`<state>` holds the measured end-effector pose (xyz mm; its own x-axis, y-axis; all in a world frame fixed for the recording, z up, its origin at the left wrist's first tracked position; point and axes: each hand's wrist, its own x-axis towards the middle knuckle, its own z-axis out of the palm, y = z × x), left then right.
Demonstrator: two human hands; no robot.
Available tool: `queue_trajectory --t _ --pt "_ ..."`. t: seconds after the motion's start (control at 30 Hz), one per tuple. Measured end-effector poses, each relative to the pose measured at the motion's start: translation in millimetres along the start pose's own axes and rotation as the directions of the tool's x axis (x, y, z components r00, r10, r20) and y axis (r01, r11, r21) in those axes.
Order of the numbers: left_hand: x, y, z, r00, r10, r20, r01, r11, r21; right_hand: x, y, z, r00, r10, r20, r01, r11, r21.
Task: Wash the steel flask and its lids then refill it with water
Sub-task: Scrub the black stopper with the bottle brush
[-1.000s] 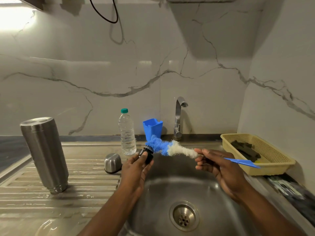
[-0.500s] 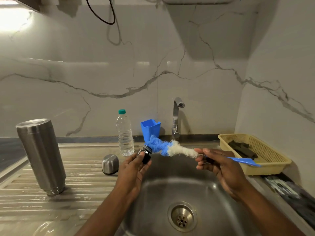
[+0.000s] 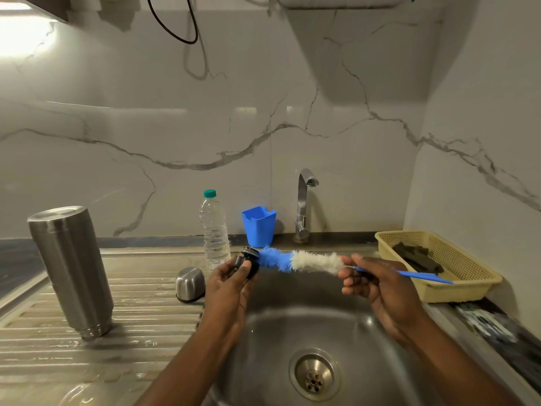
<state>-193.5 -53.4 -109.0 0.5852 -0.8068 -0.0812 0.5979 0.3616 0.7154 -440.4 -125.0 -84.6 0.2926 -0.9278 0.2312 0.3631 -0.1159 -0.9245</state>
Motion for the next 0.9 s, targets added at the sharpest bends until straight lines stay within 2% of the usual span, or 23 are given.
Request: queue_trajectory --t 0.17,0.3,0.43,0.57,0.7,0.8,0.9 --pt "-1 -6 -4 0.998 -0.051 0.038 0.049 0.998 0.044 -1 6 3 0.999 0.027 0.02 -0.027 1.0 -0.003" --pt "6 0 -6 0.999 0.032 -0.007 -0.031 0.998 0.061 4 -1 -5 0.999 0.02 -0.031 -0.018 0.998 0.059" --pt "4 -6 -9 1.0 -0.016 0.017 0.014 0.996 0.091 1 6 0 0.999 0.034 0.02 -0.035 0.999 0.026" --pt "9 2 -10 0.999 0.03 -0.028 -0.027 0.994 0.106 3 -2 -3 1.0 0.01 0.003 -0.01 1.0 0.024" --pt "7 4 -13 0.999 0.0 -0.039 0.003 0.997 0.082 1 -12 -7 0.997 -0.051 0.053 0.055 0.995 -0.081" --pt "8 6 -13 0.998 -0.022 -0.064 0.026 0.998 0.063 1 -15 -9 0.995 -0.067 0.075 0.069 0.997 -0.032" --pt "7 5 -13 0.997 -0.073 -0.037 0.076 0.995 0.061 -1 -12 -7 0.988 -0.075 0.134 0.086 0.993 -0.075"
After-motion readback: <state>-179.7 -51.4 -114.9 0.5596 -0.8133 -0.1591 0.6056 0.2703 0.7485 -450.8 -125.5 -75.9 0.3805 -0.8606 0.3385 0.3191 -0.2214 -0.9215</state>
